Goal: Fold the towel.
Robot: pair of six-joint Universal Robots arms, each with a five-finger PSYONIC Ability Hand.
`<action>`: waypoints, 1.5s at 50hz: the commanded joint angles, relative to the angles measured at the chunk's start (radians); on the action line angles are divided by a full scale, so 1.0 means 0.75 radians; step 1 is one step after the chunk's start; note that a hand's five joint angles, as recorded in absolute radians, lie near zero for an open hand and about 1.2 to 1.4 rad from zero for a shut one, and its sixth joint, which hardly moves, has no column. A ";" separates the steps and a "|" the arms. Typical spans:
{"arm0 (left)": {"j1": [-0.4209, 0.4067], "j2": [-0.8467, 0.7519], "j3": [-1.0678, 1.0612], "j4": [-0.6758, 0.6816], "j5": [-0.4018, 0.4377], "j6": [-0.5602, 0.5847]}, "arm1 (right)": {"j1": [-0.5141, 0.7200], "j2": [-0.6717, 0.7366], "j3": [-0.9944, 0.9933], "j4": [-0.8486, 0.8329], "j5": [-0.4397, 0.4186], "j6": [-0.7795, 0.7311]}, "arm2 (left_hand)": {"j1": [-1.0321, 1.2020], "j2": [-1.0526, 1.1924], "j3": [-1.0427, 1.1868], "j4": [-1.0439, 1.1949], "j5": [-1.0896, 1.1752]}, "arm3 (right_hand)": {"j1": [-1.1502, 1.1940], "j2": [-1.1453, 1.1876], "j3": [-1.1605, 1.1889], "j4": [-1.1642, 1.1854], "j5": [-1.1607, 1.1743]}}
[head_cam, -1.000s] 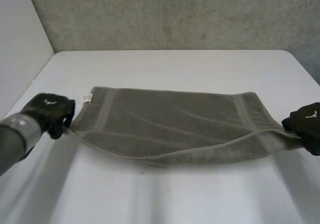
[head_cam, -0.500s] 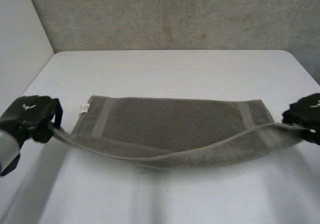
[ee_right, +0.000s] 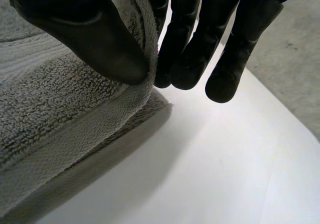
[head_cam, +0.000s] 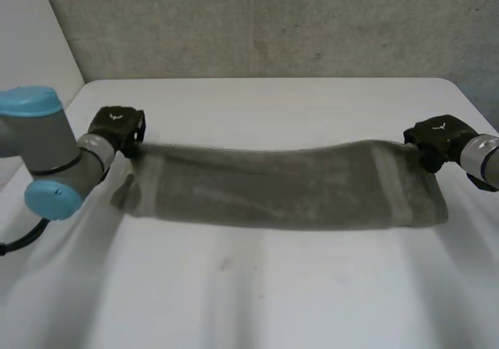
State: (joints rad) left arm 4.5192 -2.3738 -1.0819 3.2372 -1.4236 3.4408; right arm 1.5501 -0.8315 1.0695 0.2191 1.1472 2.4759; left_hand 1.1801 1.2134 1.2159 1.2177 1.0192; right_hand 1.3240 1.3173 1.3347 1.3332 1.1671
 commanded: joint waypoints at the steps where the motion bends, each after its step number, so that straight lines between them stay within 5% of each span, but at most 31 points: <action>1: -0.019 -0.128 0.195 -0.033 -0.037 0.002 | 0.007 0.025 0.008 -0.133 0.056 0.074 | 0.288 0.244 0.241 0.238 0.270 | 0.096 0.105 0.082 0.084 0.073; 11: -0.023 -0.238 0.320 -0.093 -0.037 0.002 | 0.009 0.084 -0.011 -0.147 0.068 0.074 | 0.288 0.244 0.241 0.238 0.270 | 0.096 0.105 0.082 0.084 0.073; 12: -0.023 -0.240 0.320 -0.095 -0.035 0.004 | 0.009 0.092 -0.019 -0.143 0.070 0.072 | 0.204 0.159 0.156 0.153 0.185 | -0.139 -0.130 -0.153 -0.151 -0.162; 13: -0.025 -0.240 0.318 -0.097 -0.035 0.004 | 0.009 0.096 -0.021 -0.139 0.070 0.071 | -0.518 -0.563 -0.566 -0.568 -0.536 | -0.773 -0.764 -0.787 -0.785 -0.796; 14: -0.025 -0.240 0.318 -0.097 -0.035 0.004 | 0.009 0.096 -0.021 -0.139 0.070 0.071 | -0.525 -0.570 -0.573 -0.576 -0.544 | -0.779 -0.770 -0.793 -0.791 -0.803; 15: -0.025 -0.240 0.316 -0.097 -0.041 0.004 | 0.009 0.098 -0.023 -0.139 0.074 0.071 | -1.041 -1.085 -1.089 -1.091 -1.059 | -1.496 -1.487 -1.510 -1.508 -1.520; 16: -0.025 -0.240 0.316 -0.097 -0.043 0.004 | 0.011 0.098 -0.025 -0.137 0.084 0.071 | -1.166 -1.211 -1.214 -1.216 -1.184 | -1.533 -1.524 -1.547 -1.545 -1.556; 30: -0.027 -0.036 0.264 -0.140 -0.069 -0.010 | 0.009 -0.147 0.002 -0.137 0.176 0.172 | -1.261 -1.306 -1.309 -1.312 -1.280 | -1.533 -1.524 -1.547 -1.545 -1.556; 43: -0.004 0.410 -0.263 -0.142 -0.059 0.002 | -0.003 -0.558 0.339 -0.120 0.186 0.209 | -1.273 -1.318 -1.321 -1.323 -1.291 | -1.533 -1.524 -1.547 -1.545 -1.556; 51: 0.000 0.478 -0.531 0.003 -0.059 0.002 | -0.003 -0.656 0.617 -0.126 0.182 0.198 | -1.273 -1.318 -1.321 -1.323 -1.291 | -1.533 -1.524 -1.547 -1.545 -1.556; 62: 0.012 0.563 -0.697 0.124 -0.055 -0.016 | -0.056 -0.542 0.912 -0.404 0.070 0.190 | -1.293 -1.337 -1.340 -1.343 -1.311 | -1.417 -1.408 -1.432 -1.430 -1.441; 75: 0.010 0.674 -0.828 0.279 -0.055 -0.057 | -0.056 -0.364 0.908 -0.552 0.064 0.102 | -1.316 -1.361 -1.364 -1.366 -1.334 | -0.972 -0.963 -0.986 -0.984 -0.995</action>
State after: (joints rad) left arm 4.5286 -1.8979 -1.6603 3.3922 -1.4670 3.4108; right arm 1.5060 -1.1446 1.7652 -0.1880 1.1839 2.5841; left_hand 0.1888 0.1851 0.1847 0.1842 0.0308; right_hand 0.4889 0.4942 0.4955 0.4933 0.3305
